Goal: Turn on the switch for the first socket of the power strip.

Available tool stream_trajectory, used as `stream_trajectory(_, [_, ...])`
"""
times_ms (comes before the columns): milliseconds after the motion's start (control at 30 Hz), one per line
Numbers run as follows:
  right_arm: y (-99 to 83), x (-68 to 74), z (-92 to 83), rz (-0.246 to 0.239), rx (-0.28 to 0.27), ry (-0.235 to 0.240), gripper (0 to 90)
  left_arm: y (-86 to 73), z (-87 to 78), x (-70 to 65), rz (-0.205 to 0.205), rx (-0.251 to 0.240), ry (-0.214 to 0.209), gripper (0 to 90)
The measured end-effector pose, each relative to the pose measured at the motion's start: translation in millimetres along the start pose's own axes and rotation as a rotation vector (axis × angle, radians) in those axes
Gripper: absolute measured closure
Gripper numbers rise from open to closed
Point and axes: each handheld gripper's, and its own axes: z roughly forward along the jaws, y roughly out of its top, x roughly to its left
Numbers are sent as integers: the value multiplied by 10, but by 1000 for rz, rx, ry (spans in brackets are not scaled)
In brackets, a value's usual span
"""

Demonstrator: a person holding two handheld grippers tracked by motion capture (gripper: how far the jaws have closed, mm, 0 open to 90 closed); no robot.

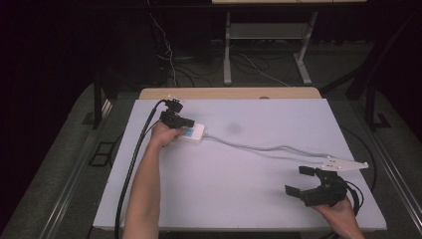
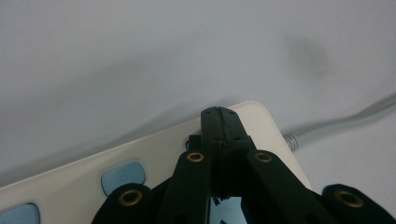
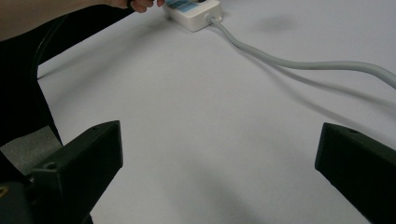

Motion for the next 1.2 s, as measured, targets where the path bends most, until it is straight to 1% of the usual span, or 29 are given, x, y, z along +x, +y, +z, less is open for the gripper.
stream_trajectory(67, [2, 3, -7, 2, -2, 0, 4, 1, 3, -6, 5, -2, 5, 899])
stream_trajectory(100, [2, 1, -17, 3, -8, -1, 4, -9, -1, -2, -4, -7, 1, 898])
stream_trajectory(133, [2, 1, -17, 3, -8, -1, 4, -9, -1, -2, -4, -7, 1, 898])
stream_trajectory(167, [-1, -9, -21, 5, -9, -2, 4, -25, 0, 10, -14, -20, -8, 898])
stream_trajectory(200, [-2, -15, -21, 7, -9, -3, 4, -25, 0, 10, -14, -20, -8, 898])
stream_trajectory(233, [-2, -20, -21, 8, -9, -2, 4, -46, 2, 27, -32, -38, -21, 898])
stream_trajectory(267, [-2, -20, -21, 8, -9, -2, 4, -46, 2, 27, -32, -38, -21, 898])
stream_trajectory(300, [-1, -29, -17, 9, -10, -1, 5, -54, 0, 37, -41, -42, -28, 897])
stream_trajectory(467, [0, -37, -6, 11, -5, -1, 5, -58, 1, 30, -50, -48, -25, 897])
stream_trajectory(500, [-1, -40, -7, 12, -6, -1, 4, -59, 0, 19, -44, -49, -16, 897])
stream_trajectory(533, [-1, -40, -7, 12, -6, -1, 4, -59, 0, 19, -44, -49, -16, 897])
stream_trajectory(567, [-3, -51, -18, 16, -11, -3, 4, -62, 0, -17, -8, -53, 9, 896])
stream_trajectory(600, [-3, -58, -25, 15, -14, -4, 5, -62, 0, -17, -8, -53, 9, 896])
stream_trajectory(633, [-3, -63, -33, 18, -17, -7, 4, -77, 2, -50, 7, -64, 30, 896])
stream_trajectory(733, [-6, -76, -45, 22, -21, -11, 4, -93, -4, -71, 17, -78, 32, 895])
stream_trajectory(767, [-10, -93, -54, 25, -23, -12, 4, -108, -15, -81, 29, -82, 38, 895])
stream_trajectory(800, [-10, -93, -54, 25, -23, -12, 4, -108, -15, -81, 29, -82, 38, 894])
stream_trajectory(833, [-14, -114, -61, 29, -24, -16, 4, -133, -30, -77, 26, -94, 40, 895])
stream_trajectory(933, [-19, -132, -71, 33, -28, -19, 4, -155, -48, -73, 26, -99, 44, 894])
stream_trajectory(1000, [-25, -156, -90, 41, -31, -26, 5, -177, -92, -87, 35, -107, 52, 894])
stream_trajectory(1067, [-28, -164, -95, 43, -32, -29, 4, -185, -113, -93, 33, -115, 50, 894])
stream_trajectory(1100, [-35, -181, -103, 51, -34, -32, 4, -199, -154, -109, 36, -123, 59, 894])
stream_trajectory(1133, [-35, -181, -103, 51, -34, -32, 4, -199, -154, -109, 36, -123, 59, 894])
stream_trajectory(1200, [-41, -202, -106, 58, -35, -35, 5, -215, -225, -128, 47, -125, 59, 894])
